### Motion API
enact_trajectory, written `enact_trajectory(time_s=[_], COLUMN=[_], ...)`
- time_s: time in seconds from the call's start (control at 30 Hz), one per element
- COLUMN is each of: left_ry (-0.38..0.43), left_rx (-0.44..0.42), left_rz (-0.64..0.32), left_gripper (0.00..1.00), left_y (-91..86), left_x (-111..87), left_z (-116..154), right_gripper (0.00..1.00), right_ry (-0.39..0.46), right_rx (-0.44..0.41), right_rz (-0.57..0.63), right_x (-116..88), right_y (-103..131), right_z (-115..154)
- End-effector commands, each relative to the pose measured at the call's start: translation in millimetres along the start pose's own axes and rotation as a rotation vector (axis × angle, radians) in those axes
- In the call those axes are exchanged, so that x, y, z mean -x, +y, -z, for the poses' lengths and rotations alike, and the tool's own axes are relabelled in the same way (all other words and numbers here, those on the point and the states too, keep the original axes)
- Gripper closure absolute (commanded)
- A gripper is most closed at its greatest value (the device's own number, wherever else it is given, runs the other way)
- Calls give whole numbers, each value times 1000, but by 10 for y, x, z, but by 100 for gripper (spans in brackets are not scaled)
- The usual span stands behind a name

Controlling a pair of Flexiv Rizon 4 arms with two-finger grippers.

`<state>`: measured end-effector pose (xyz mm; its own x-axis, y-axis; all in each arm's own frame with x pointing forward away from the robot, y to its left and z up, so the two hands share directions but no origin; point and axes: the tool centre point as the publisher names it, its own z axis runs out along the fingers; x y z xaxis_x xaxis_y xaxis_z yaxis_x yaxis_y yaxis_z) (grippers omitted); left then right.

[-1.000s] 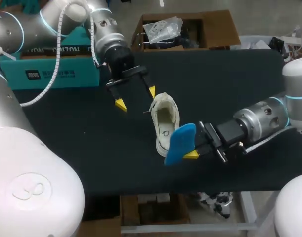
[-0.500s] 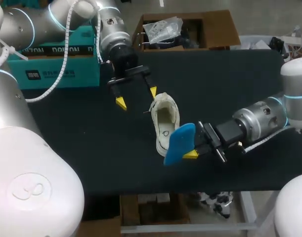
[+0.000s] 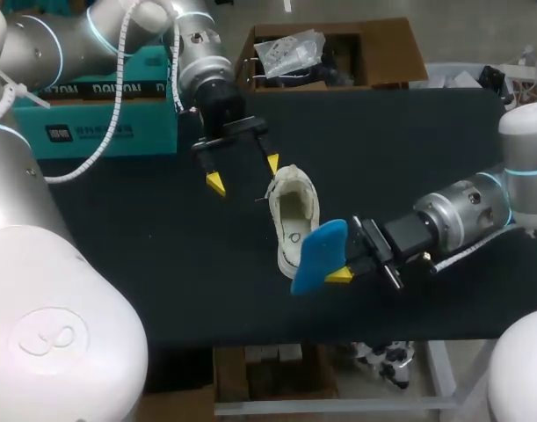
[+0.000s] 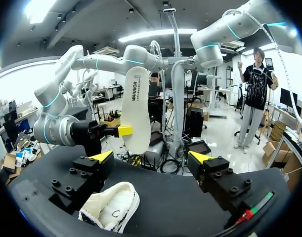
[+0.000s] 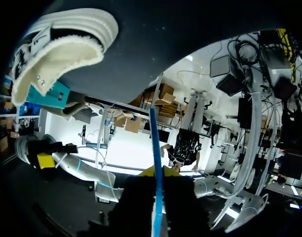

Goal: Open the shoe tongue, take the insole out of the shoe, put the insole back into the shoe, and pack the shoe into the shoebox

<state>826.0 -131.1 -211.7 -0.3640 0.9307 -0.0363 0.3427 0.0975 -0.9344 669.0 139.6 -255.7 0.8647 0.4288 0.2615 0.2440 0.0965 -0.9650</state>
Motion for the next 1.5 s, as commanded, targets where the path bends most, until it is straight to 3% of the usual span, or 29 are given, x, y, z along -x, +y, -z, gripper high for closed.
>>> enact_trajectory(time_s=[0.03, 0.43, 0.63, 0.8, 0.93, 0.97, 1.03, 1.17, 1.5], left_ry=[4, -13, -257, -508, -759, -776, -902, -943, -943], left_rx=[-3, 1, 47, 111, 57, 30, 49, 67, 67], left_rz=[0, -8, -20, 19, 51, 54, 90, 170, 170], left_gripper=[0, 0, 0, 0, 0, 0, 0, 0, 0], left_y=[8, -12, -146, -202, -185, -178, -174, -198, -198], left_x=[9, -25, -226, -308, -340, -343, -352, -319, -319], left_z=[15, -31, -321, -455, -522, -525, -537, -538, -538], right_gripper=[100, 100, 100, 100, 100, 100, 100, 100, 100], right_ry=[-1, 29, 90, 120, 124, 134, 151, 247, 247], right_rx=[-4, 13, 43, 49, 34, 31, 25, 52, 52], right_rz=[0, 12, 16, 27, 38, 47, 48, 33, 33], right_x=[0, -32, -178, -299, -380, -396, -433, -503, -503], right_y=[5, 4, 12, 18, 46, 52, 62, 81, 81], right_z=[10, 22, 76, 118, 149, 153, 149, 145, 145])
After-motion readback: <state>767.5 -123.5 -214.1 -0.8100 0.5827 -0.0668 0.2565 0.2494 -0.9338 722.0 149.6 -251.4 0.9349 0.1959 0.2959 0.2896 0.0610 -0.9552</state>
